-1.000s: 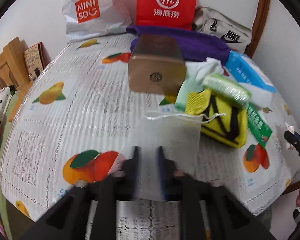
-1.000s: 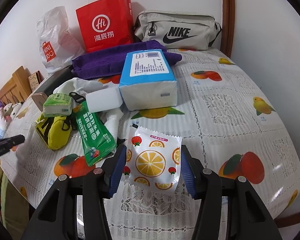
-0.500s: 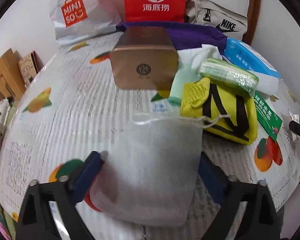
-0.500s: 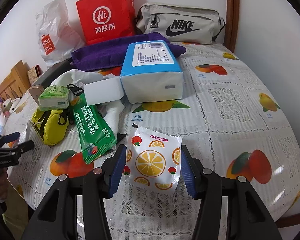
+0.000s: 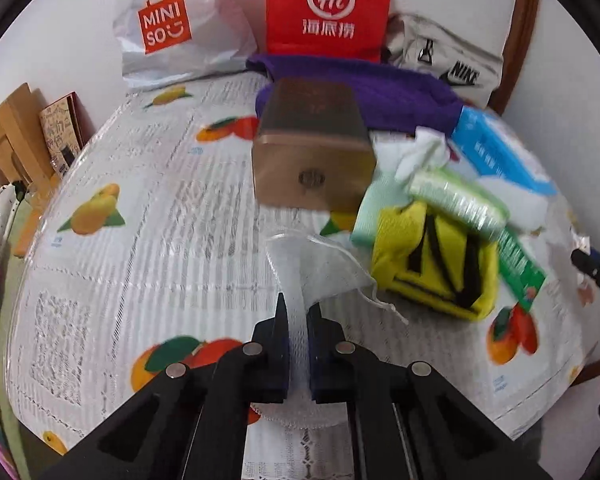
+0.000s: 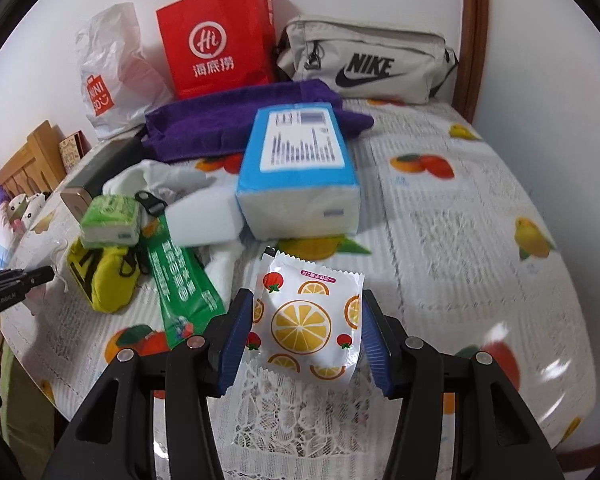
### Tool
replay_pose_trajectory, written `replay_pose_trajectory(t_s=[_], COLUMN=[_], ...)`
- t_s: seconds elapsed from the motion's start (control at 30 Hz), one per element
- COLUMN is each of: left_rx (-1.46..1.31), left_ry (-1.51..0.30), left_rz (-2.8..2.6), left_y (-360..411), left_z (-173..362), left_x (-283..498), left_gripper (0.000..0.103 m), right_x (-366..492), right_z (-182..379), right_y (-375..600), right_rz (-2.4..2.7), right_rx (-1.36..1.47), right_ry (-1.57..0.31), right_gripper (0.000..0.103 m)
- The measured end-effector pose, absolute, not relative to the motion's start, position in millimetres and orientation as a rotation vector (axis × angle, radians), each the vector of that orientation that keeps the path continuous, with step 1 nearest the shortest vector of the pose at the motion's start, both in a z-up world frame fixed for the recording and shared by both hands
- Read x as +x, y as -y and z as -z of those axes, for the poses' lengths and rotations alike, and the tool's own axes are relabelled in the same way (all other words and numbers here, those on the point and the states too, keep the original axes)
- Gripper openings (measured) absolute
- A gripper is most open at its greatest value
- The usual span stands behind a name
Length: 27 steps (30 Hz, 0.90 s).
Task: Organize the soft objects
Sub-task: 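Lift the mesh bag with the left tool while the right tool carries the sachet toward the towel, then lower the mesh bag and sachet onto the purple towel and open both tools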
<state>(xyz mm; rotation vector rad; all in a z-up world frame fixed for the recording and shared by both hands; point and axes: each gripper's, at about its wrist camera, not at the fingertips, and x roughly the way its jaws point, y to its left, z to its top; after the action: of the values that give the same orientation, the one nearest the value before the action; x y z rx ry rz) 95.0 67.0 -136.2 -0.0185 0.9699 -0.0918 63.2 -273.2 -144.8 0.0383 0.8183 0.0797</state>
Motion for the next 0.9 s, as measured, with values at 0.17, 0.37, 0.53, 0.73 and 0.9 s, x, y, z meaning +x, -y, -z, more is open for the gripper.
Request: replay_pose_trajectory(t_s=[0.17, 0.37, 0.53, 0.73, 0.9], left_rx=[-0.051, -0.047, -0.031, -0.019, -0.025], left_ry=[-0.953, -0.920, -0.889, -0.874, -0.867], left_rz=[0.088, 0.072, 0.076, 0.078, 0.081], left_y=[-67.6, -58.0, -46.1, -33.5, -27.5], left_z=[112.4, 81.3, 58.4, 39.3, 31.8], left_x=[104.4, 130.4, 161.0, 195.1, 222.1], left_gripper=[0.007, 0.007, 0.007, 0.007, 0.007], right_x=[75.2, 104.1, 135.3, 177.3, 212.5], right_z=[119.6, 84.5, 65.6, 58.5, 55.1], right_y=[274.0, 262.4, 253.7, 248.8, 248.7], right_rz=[-0.145, -0.181, -0.209, -0.235, -0.249], right_rx=[0.059, -0.027, -0.044, -0.017, 0.009], right_ry=[-0.785, -0.738, -0.729, -0.743, -0.755], right_gripper=[0.052, 0.052, 0.052, 0.052, 0.052])
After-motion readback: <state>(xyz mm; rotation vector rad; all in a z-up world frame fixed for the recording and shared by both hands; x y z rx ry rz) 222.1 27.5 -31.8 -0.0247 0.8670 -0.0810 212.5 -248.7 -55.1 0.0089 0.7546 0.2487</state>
